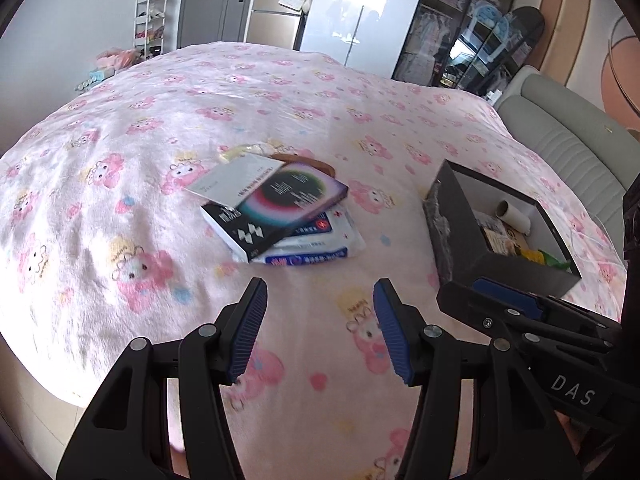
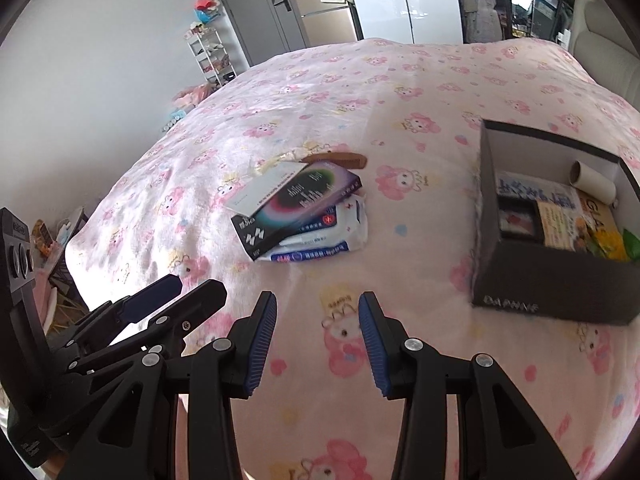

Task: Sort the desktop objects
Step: 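Withdraw both tools and move toward the black Smart Devil box, then close the left and right grippers on the black Smart Devil box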

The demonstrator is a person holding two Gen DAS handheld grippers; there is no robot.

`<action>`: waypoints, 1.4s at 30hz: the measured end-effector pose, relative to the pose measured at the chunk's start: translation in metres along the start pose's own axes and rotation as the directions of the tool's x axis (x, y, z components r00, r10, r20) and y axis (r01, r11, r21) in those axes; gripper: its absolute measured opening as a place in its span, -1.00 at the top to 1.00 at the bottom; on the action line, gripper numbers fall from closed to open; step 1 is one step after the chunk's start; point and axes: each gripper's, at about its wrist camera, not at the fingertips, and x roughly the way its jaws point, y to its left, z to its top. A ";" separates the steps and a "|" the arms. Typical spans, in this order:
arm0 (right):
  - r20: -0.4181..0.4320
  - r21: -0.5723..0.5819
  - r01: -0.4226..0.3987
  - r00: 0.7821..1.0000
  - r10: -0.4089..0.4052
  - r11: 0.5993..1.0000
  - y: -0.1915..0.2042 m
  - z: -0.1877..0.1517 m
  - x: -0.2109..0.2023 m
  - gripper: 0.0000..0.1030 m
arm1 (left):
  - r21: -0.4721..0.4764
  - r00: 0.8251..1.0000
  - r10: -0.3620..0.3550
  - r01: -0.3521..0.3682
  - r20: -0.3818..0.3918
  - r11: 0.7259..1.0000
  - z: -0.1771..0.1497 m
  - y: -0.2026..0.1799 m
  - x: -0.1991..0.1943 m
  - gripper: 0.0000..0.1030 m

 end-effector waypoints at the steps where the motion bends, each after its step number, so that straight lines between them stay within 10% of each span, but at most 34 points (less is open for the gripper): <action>1: 0.002 -0.009 -0.002 1.000 0.002 1.000 0.002 0.005 0.005 0.25 | -0.006 1.000 0.005 -0.005 0.004 1.000 0.005 0.004 0.004 -0.08; 15: -0.023 -0.062 0.013 1.000 -0.014 0.998 0.011 0.068 0.088 0.25 | -0.098 1.000 0.017 -0.018 -0.013 0.995 0.051 0.054 0.082 -0.12; 25: -0.096 -0.034 0.122 0.987 -0.125 0.992 -0.028 0.098 0.164 0.25 | -0.318 0.992 -0.052 0.013 -0.113 0.948 0.038 0.114 0.146 -0.12; 42: -0.115 -0.062 0.035 0.992 -0.042 0.997 -0.035 0.124 0.225 0.05 | -0.386 0.984 -0.164 0.126 -0.068 0.914 0.017 0.128 0.167 -0.13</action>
